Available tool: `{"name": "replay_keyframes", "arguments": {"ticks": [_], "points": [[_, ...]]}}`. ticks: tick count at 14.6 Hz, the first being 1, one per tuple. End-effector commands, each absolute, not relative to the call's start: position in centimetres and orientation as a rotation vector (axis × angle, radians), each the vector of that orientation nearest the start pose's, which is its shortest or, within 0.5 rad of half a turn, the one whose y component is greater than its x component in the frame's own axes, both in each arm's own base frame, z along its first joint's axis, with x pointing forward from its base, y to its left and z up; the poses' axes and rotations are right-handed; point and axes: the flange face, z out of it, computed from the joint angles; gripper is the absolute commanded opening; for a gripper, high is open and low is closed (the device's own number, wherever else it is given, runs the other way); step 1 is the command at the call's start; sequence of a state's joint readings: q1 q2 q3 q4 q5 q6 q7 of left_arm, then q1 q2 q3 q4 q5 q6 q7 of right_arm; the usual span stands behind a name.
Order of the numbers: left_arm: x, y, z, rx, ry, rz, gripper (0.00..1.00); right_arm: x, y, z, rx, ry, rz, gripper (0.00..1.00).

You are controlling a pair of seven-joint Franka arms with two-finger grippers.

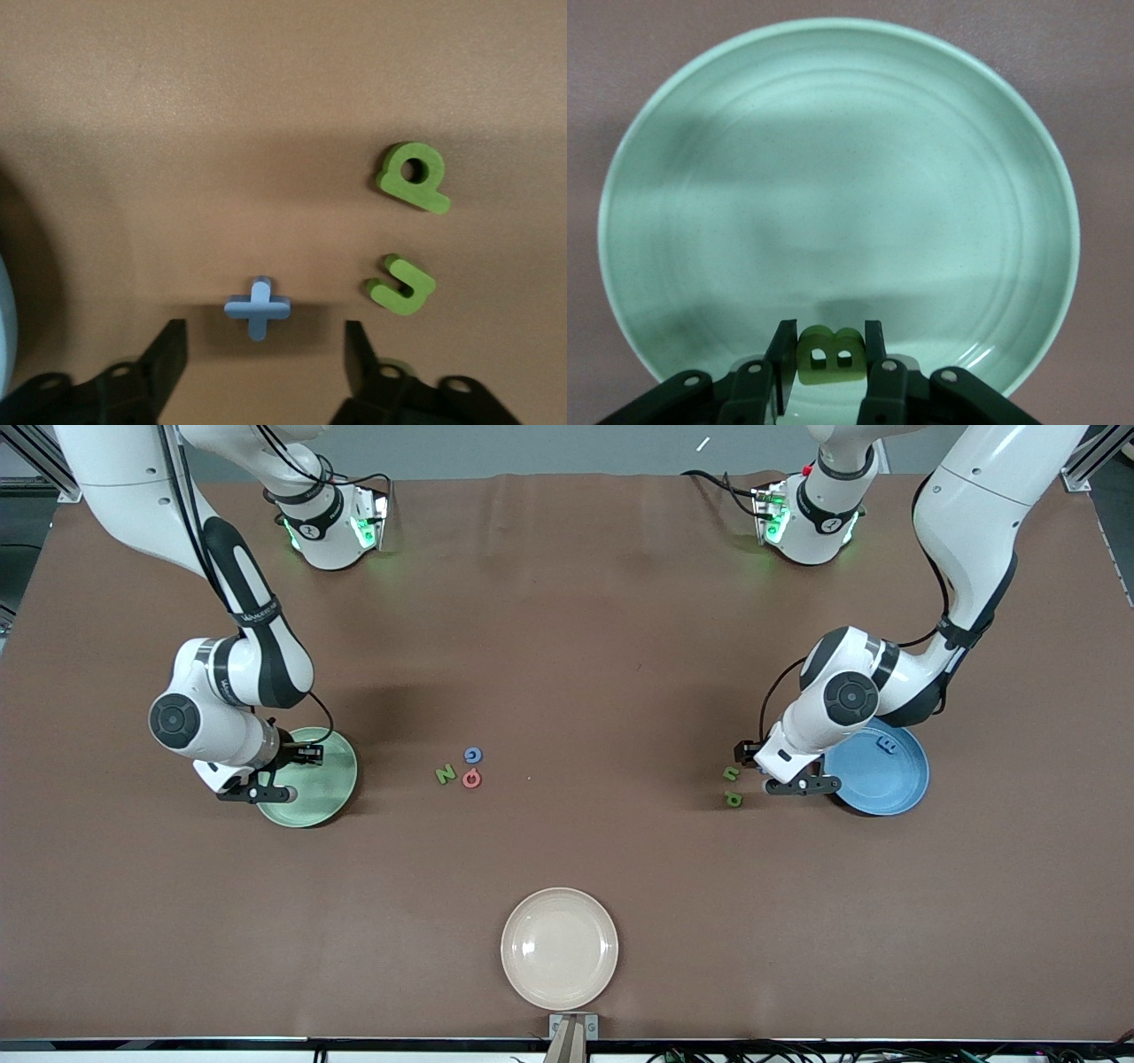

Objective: Sort upper and lower case letters into plates
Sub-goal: 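Grasp the blue t with the left gripper while the right gripper lowers B, then drop the t into the blue plate while the right gripper reaches N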

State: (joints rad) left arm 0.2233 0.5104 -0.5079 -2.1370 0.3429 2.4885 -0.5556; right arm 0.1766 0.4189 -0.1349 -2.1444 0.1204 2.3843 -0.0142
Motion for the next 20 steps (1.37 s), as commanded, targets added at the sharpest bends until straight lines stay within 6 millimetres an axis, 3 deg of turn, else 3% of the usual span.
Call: {"name": "replay_keyframes", "arguments": {"ticks": [1, 2, 6, 9, 13, 17, 20], "points": [[54.4, -16.5, 18.4, -3.137, -0.029, 0.102, 0.64, 54.8, 2.0, 19.3, -3.104, 0.039, 0.262, 0.74], [54.5, -16.5, 18.1, -3.139, -0.028, 0.108, 0.62, 54.9, 2.1, 19.4, -3.103, 0.039, 0.262, 0.99], [54.5, -16.5, 17.7, -3.131, -0.006, 0.106, 0.59, 55.8, 3.3, 21.2, -3.090, 0.072, 0.266, 1.00], [54.4, -16.5, 17.7, -3.130, -0.005, 0.108, 0.51, 57.4, 7.2, 23.6, -3.089, 0.125, 0.278, 1.00], [54.4, -16.4, 17.4, -3.125, 0.008, 0.110, 0.37, 57.2, 12.4, 23.8, -3.073, 0.098, 0.205, 1.00], [54.5, -16.2, 17.5, -3.118, -0.004, 0.098, 0.18, 56.3, 19.2, 23.5, -3.072, -0.076, 0.086, 1.00], [54.7, -15.6, 18.7, -3.107, -0.036, 0.072, 0.16, 55.9, 21.4, 21.8, -3.075, -0.128, 0.040, 1.00]]}}
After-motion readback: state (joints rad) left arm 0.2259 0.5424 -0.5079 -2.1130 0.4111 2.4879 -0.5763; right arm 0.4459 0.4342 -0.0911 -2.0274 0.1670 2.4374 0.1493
